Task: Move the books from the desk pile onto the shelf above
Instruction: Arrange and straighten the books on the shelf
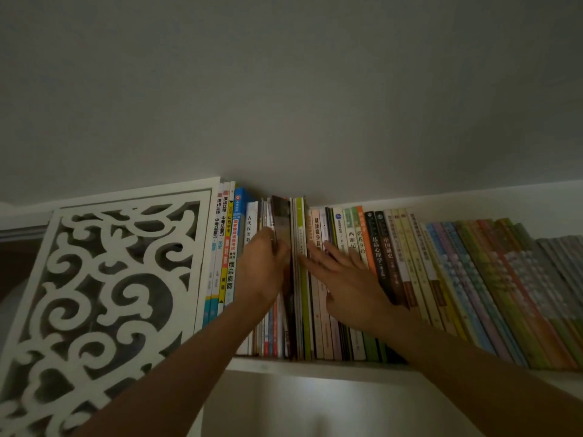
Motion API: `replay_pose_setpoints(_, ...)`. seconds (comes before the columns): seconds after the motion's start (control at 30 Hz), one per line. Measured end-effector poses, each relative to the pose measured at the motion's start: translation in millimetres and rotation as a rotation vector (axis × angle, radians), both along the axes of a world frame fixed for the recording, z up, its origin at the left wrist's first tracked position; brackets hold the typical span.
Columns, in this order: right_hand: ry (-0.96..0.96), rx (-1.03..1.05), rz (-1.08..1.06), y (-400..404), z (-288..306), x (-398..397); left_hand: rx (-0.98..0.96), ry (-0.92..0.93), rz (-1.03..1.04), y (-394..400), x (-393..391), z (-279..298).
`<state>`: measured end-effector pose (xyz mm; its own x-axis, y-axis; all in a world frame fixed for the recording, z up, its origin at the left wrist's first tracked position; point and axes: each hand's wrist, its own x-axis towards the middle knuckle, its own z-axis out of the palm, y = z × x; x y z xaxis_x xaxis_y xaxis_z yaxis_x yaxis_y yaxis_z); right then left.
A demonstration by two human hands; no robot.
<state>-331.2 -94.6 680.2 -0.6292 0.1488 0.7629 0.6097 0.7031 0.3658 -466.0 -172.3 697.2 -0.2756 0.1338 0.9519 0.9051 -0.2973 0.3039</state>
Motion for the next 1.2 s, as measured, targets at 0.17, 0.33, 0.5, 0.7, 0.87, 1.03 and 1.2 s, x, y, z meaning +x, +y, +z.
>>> replay_pose_setpoints(0.17,0.037,-0.058,0.034,-2.6,-4.8,-3.9,-0.170,-0.110,0.055,14.5,5.7,-20.6)
replay_pose_setpoints(0.33,0.130,0.001,-0.057,-9.5,-23.1,7.7,-0.159,-0.155,0.027,18.2,12.0,-36.0)
replay_pose_setpoints(0.5,0.462,0.108,-0.228,3.3,-33.7,38.6,-0.142,-0.054,0.025,-20.6,20.4,-31.3)
replay_pose_setpoints(0.7,0.665,-0.263,-0.287,14.9,-33.5,71.3,-0.084,-0.104,-0.121,-56.5,35.4,-48.1)
replay_pose_setpoints(0.87,0.688,-0.430,-0.262,23.5,-33.2,70.4,-0.041,-0.089,-0.018,-59.4,59.1,-59.9)
replay_pose_setpoints(1.03,0.694,-0.369,-0.255,32.2,-39.2,69.3,0.102,-0.163,-0.051,-62.4,66.8,-65.6)
replay_pose_setpoints(1.2,0.668,-0.279,-0.277,37.9,-36.2,74.3,0.090,-0.224,-0.164,-59.7,69.8,-65.9)
